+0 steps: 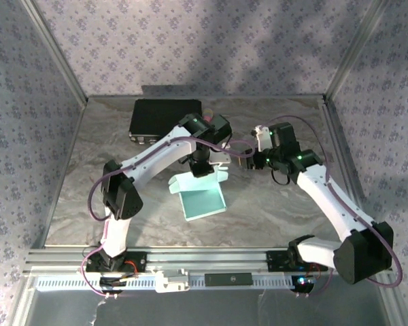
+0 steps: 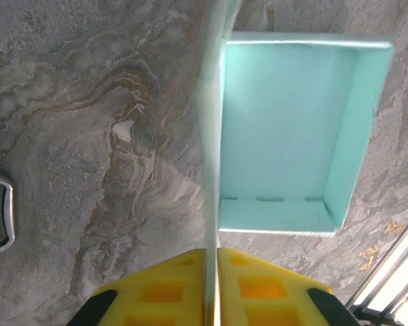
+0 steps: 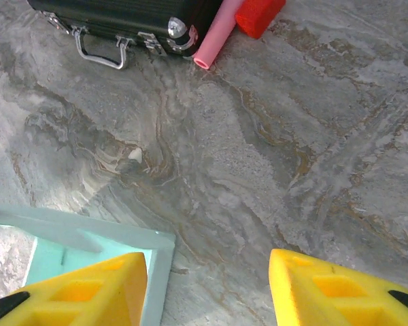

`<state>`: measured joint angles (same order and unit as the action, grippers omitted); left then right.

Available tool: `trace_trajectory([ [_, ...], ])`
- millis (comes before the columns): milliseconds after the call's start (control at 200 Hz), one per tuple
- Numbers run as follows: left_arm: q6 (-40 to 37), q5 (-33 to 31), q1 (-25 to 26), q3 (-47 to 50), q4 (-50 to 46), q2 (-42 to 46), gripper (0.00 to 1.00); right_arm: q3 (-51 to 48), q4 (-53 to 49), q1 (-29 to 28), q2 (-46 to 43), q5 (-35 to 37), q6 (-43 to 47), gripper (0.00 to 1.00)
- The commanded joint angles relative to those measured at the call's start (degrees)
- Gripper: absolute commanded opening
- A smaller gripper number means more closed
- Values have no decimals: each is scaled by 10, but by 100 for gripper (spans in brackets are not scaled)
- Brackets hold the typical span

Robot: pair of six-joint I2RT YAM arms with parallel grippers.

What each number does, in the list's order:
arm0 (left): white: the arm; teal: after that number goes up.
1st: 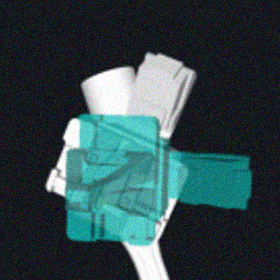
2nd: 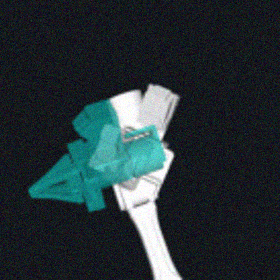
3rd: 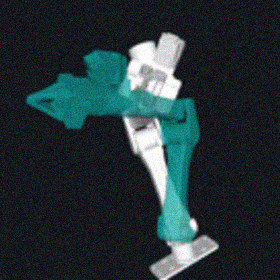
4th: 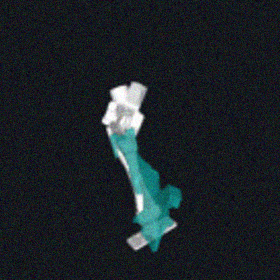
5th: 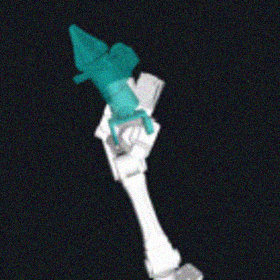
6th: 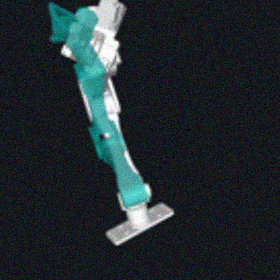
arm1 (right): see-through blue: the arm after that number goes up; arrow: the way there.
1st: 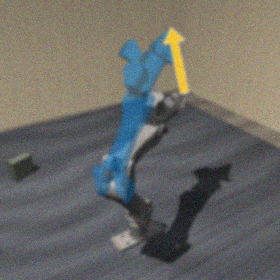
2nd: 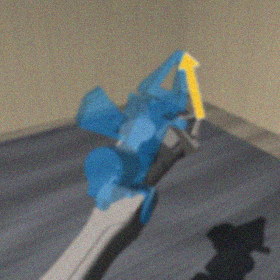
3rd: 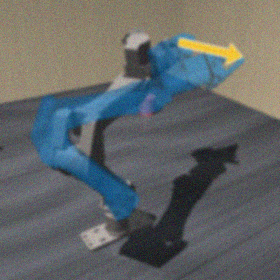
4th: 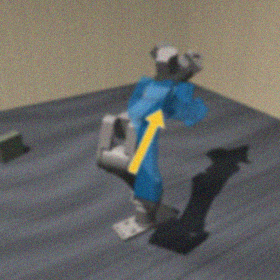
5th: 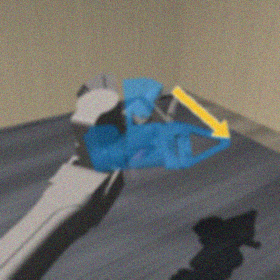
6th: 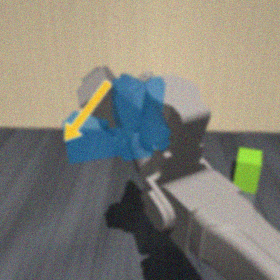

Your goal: Fold the paper box

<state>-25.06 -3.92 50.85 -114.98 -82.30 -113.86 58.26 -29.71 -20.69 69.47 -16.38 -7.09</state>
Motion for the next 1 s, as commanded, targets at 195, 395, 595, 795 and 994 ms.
trace_trajectory([
  [195, 12, -21, -6, 62, 81, 75, 36, 8, -7, -29, 13, -5, 23, 54],
  [395, 55, -7, -6, 62, 116, 137, 100, 31, -43, -67, 21, 34, 36, 54],
  [595, 153, -29, -41, 124, 193, 228, 100, 68, -75, -80, 58, 37, 53, 56],
  [795, 309, 142, -183, 308, 367, 412, 99, 145, -144, -123, 123, 73, 96, 56],
  [994, 328, 154, -224, 328, 244, 402, 81, 147, -139, -135, 154, 75, 121, 55],
])
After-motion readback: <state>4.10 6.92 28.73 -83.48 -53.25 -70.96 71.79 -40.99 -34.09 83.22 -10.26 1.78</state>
